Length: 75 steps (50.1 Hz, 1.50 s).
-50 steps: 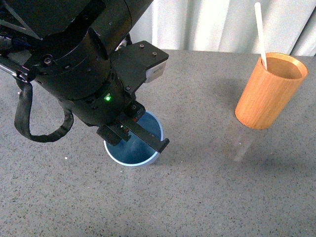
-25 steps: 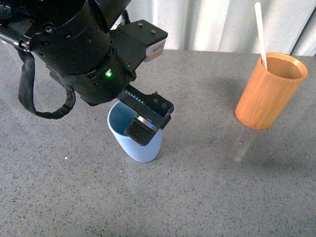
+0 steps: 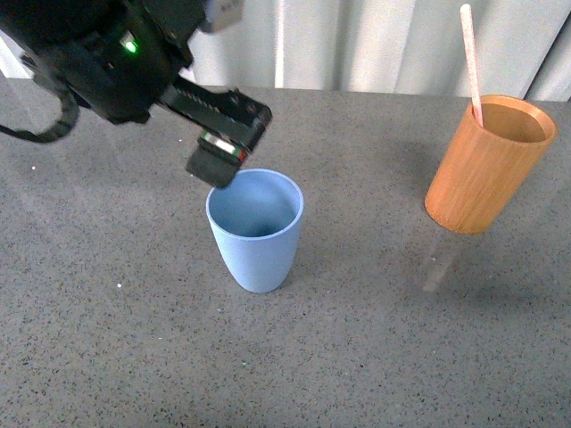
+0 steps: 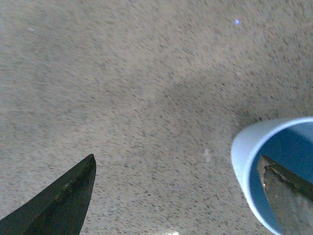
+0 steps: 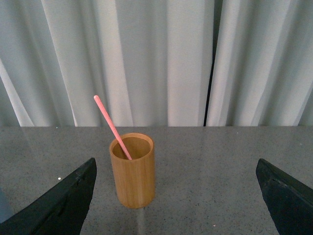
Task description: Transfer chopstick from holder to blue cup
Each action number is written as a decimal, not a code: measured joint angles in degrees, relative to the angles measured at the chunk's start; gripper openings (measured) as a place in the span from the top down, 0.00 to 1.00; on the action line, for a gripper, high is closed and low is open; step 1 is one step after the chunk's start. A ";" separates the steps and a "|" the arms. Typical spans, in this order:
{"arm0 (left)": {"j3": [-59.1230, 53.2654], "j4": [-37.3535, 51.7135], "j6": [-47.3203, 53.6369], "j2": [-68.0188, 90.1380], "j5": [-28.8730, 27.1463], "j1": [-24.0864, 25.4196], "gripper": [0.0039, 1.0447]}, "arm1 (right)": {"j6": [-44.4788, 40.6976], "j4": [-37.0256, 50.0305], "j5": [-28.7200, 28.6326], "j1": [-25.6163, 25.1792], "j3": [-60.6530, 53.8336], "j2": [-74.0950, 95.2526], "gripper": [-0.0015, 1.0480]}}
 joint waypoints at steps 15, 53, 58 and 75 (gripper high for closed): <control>-8.87 19.93 -3.72 -21.46 0.66 10.34 0.06 | 0.00 0.00 -0.02 0.00 0.00 0.00 0.10; -51.15 63.82 -11.08 -41.97 3.69 17.11 0.97 | 0.00 0.00 0.00 0.00 0.00 0.00 0.10; -54.29 63.32 -11.10 -45.59 4.81 18.58 0.97 | 0.00 0.00 -0.02 0.00 0.00 0.00 0.10; -60.02 58.86 -11.10 -55.69 8.22 21.88 0.97 | 0.00 0.00 -0.02 0.00 0.00 0.00 0.10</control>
